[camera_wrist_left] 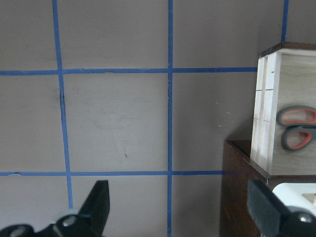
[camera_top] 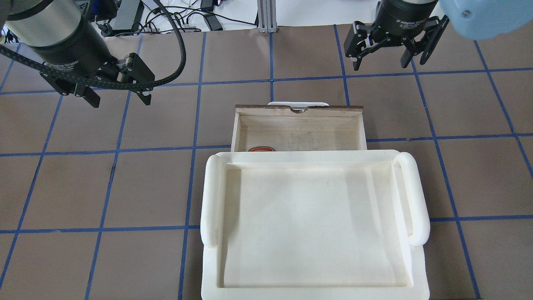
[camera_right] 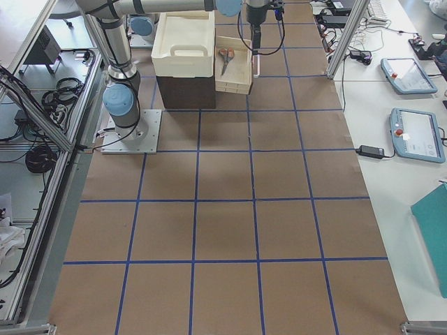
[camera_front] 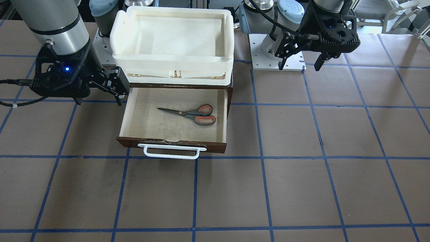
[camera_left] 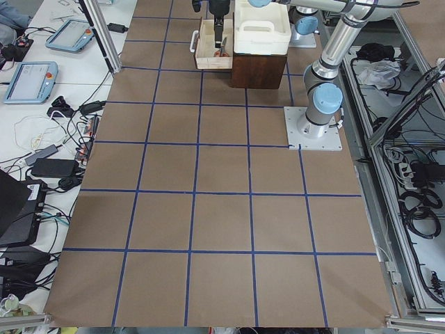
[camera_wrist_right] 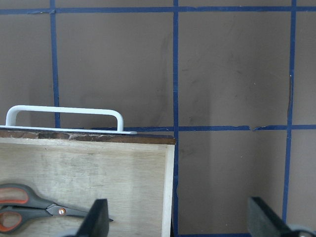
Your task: Place scissors in drawer with both arms
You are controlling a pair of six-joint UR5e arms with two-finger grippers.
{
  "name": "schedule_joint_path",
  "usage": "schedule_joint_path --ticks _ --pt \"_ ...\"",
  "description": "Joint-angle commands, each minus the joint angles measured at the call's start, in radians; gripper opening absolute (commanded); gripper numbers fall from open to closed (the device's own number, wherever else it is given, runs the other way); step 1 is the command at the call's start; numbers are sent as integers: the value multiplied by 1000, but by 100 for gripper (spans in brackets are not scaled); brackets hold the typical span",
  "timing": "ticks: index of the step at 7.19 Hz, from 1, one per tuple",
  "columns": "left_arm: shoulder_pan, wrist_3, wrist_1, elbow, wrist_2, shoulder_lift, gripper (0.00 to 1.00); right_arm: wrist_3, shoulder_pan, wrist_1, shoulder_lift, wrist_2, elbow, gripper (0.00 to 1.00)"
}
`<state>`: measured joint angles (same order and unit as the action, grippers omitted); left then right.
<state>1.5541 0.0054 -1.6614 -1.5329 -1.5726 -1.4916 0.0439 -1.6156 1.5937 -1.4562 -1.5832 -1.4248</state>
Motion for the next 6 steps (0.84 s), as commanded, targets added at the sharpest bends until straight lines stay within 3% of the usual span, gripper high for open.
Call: schedule_joint_path --ticks 1,6 --pt "-6 4 6 -1 0 -10 100 1 0 0 -1 3 0 100" --pt "-5 18 8 -3 -3 -16 100 1 0 0 0 2 0 100"
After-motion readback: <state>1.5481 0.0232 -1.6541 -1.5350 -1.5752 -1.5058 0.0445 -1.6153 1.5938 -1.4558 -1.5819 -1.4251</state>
